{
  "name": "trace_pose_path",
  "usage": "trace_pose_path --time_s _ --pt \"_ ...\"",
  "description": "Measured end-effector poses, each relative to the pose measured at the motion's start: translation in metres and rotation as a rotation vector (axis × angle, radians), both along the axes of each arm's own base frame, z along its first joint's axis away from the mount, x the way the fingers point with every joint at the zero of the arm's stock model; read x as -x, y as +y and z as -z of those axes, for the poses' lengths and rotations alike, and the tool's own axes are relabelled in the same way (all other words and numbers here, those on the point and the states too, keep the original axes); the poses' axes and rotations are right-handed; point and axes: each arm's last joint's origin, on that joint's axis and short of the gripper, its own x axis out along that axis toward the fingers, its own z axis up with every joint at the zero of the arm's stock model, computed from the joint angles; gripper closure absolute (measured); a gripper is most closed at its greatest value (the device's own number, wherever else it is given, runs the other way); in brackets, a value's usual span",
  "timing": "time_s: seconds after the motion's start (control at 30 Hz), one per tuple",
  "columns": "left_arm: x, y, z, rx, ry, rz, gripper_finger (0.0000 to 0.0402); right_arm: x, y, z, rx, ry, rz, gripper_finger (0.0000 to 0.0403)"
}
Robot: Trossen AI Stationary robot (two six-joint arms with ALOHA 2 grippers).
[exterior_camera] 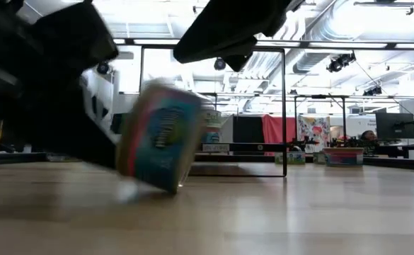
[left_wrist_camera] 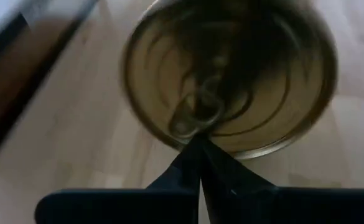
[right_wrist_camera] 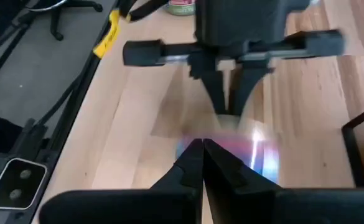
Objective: Stack canned seafood by type on shelf
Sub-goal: Stack the pink and blue tuna can on top of the pink and blue tuna can on the shelf
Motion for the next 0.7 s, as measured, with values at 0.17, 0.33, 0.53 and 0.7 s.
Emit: trace_pose_path --time_s 0.17,0.33,0.53,0.7 --pt "0.003 -0.005 0.008 0.025 0.003 -0.021 0.0401 -0.002 0.006 -0.013 0.032 0.001 -0.042 0.0403" --pt "0.005 -0.006 0.008 0.025 -0.008 -0.044 0.0401 0.003 0.008 -0.029 0.047 0.138 -0.01 0.0403" --pt "0.006 -0.007 0.005 0.087 -0.024 -0.086 0.0401 0.001 -0.011 -0.048 -0.283 0.389 0.349 0.0403" --pt "0.001 -0.012 -0.009 0.108 -0.1 -0.024 0.0401 0.01 0.002 -0.05 -0.324 0.461 0.369 0.0403"
